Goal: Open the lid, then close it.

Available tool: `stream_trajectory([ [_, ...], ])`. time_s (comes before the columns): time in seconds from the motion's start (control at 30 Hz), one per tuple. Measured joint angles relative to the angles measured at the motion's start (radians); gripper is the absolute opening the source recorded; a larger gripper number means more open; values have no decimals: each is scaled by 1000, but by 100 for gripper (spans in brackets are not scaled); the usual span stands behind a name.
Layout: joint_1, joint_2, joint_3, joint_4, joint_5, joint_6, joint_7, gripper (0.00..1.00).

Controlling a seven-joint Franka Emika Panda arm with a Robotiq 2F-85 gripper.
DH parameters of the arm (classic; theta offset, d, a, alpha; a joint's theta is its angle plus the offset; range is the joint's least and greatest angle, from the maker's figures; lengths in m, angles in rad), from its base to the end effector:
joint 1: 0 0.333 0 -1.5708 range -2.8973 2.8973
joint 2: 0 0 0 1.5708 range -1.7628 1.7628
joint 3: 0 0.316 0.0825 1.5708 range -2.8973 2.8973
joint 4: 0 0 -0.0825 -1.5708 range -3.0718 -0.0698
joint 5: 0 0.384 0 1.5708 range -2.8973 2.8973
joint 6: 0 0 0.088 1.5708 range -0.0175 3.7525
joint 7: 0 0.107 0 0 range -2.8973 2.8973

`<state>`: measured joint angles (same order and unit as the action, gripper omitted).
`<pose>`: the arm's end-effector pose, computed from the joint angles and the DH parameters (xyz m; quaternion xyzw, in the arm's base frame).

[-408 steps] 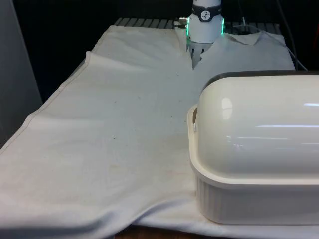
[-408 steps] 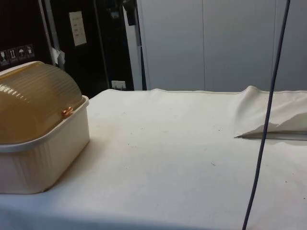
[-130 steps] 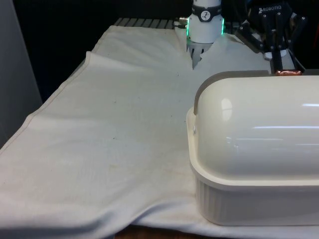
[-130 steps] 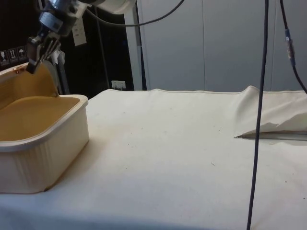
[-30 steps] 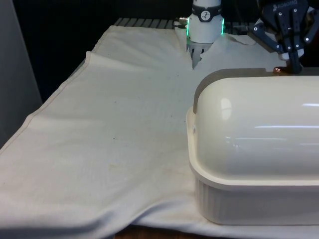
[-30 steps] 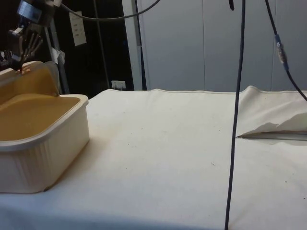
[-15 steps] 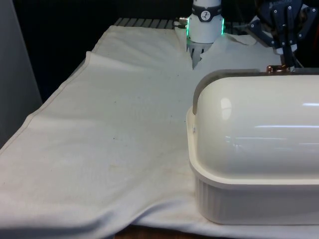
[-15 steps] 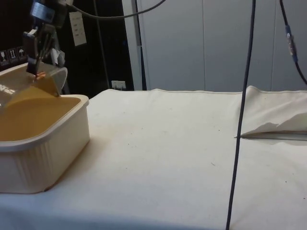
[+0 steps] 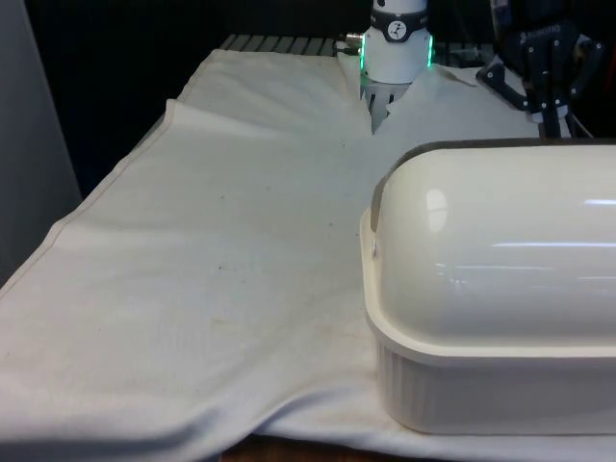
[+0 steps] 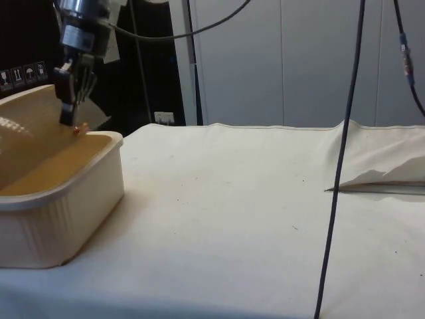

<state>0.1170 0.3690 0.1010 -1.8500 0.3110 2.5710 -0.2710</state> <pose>0.6523 0.1337 0.3621 -0.9702 -0.1184 -0.1753 0.1178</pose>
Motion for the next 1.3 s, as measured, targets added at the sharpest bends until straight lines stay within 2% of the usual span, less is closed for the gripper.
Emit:
stream_trajectory([
  [0.37,3,-34,15,-93,1,2,9,0],
  [0.67,2,-107,19,-214,10,0,9,0],
  [0.83,0,-127,17,-249,10,-3,9,0],
  [1.1,-4,-146,2,-295,10,-16,-6,0],
  [1.3,-7,-155,-23,-321,9,-22,-26,0],
])
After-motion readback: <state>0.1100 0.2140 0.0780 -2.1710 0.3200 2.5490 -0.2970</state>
